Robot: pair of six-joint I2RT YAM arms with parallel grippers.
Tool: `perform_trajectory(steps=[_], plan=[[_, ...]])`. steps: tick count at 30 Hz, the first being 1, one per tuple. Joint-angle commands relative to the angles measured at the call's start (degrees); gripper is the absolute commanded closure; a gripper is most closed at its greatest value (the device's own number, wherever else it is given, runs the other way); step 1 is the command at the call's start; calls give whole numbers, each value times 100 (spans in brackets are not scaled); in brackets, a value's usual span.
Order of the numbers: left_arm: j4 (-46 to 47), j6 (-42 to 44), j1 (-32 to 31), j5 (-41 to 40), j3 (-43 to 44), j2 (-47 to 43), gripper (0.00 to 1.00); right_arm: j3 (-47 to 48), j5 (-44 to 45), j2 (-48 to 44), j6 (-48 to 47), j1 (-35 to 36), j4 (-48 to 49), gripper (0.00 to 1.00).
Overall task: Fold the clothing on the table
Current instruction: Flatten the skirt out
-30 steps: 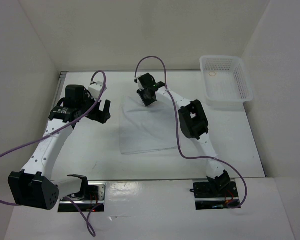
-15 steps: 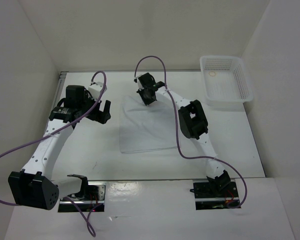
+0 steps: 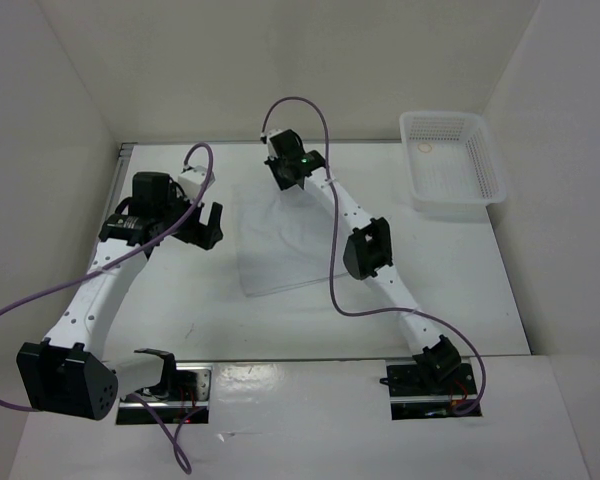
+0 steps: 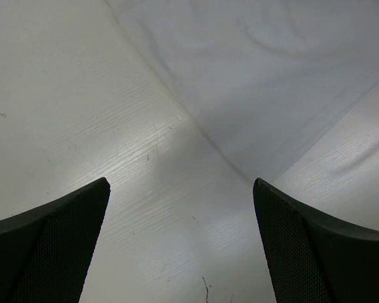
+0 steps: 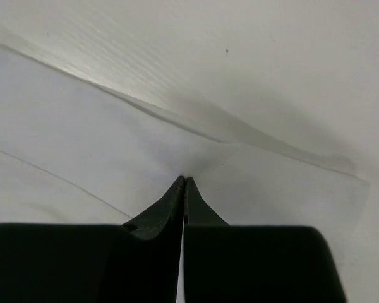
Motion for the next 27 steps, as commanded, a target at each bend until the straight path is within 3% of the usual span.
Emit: perform_trajectory(steps=[1, 2, 3, 6, 10, 15, 21, 27], plan=[[130, 62, 26, 159, -40, -99, 0, 738, 33, 201, 35, -56, -774, 98], [130, 62, 26, 211, -40, -99, 0, 809, 33, 202, 97, -56, -871, 89], [130, 62, 26, 211, -40, -99, 0, 862, 33, 202, 158, -56, -924, 62], [77, 62, 26, 211, -40, -99, 0, 1046, 102, 149, 273, -56, -1143, 34], [77, 62, 26, 211, -40, -99, 0, 1047, -107, -307, 413, -188, -1302, 28], [77, 62, 26, 264, -40, -99, 0, 820, -450, -958, 475, -486, -1635, 28], [77, 62, 26, 264, -40, -46, 0, 257, -644, -959, 475, -662, -2513, 31], [77, 62, 26, 98, -40, -152, 0, -735, -451, -1589, 545, -382, -2464, 34]])
